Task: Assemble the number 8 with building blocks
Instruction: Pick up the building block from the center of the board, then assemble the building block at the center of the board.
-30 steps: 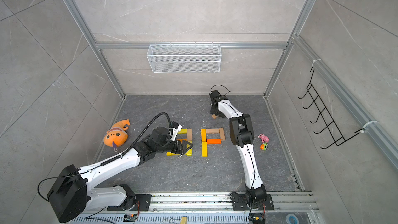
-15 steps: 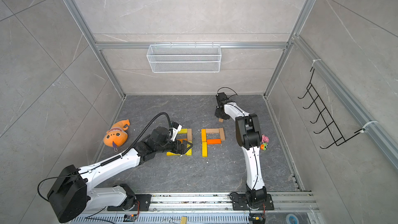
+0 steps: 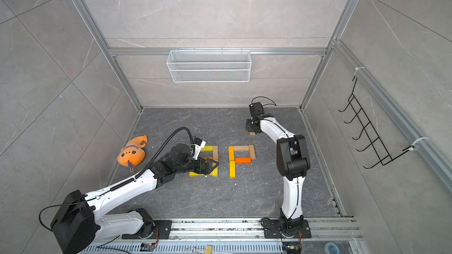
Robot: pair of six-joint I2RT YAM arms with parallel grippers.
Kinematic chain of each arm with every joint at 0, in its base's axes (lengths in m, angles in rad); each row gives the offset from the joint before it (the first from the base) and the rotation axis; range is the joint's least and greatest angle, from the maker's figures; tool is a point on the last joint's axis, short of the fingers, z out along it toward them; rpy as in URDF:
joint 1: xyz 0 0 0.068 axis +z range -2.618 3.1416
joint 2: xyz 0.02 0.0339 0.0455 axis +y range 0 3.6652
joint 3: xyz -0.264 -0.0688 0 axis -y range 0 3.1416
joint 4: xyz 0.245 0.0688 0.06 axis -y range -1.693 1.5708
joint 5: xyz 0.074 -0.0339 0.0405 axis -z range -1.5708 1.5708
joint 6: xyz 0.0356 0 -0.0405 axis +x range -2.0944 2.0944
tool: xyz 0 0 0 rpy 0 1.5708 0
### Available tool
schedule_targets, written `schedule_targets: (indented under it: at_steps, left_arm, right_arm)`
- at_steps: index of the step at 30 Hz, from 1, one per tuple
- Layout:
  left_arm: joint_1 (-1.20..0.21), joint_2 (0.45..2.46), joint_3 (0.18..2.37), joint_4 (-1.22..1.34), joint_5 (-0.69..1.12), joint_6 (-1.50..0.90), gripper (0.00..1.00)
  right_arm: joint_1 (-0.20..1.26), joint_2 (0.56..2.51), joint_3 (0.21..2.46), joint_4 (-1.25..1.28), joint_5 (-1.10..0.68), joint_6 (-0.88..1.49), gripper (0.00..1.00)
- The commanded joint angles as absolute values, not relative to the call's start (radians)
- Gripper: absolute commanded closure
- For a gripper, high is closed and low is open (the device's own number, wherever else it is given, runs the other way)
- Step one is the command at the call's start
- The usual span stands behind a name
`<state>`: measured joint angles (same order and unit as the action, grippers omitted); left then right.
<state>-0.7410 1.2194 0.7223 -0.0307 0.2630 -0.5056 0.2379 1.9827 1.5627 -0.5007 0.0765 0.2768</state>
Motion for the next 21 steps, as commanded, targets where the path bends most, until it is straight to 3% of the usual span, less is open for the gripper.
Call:
schedule_targets:
  at_steps: [1, 12, 21]
  left_arm:
    - [-0.745, 1.205, 0.711, 0.026, 0.272, -0.515, 0.01]
    - [-0.746, 1.266, 0.712, 0.104, 0.332, -0.505, 0.01]
    - [-0.749, 1.265, 0.704, 0.121, 0.356, -0.495, 0.01]
  right_arm:
    - [0.242, 1.859, 1.455, -0.483, 0.034, 0.209, 0.73]
    - [0.246, 1.47, 0.961, -0.447, -0.101, 0.24, 0.72]
    - [0.262, 1.365, 0.819, -0.464, -0.101, 0.238, 0.72]
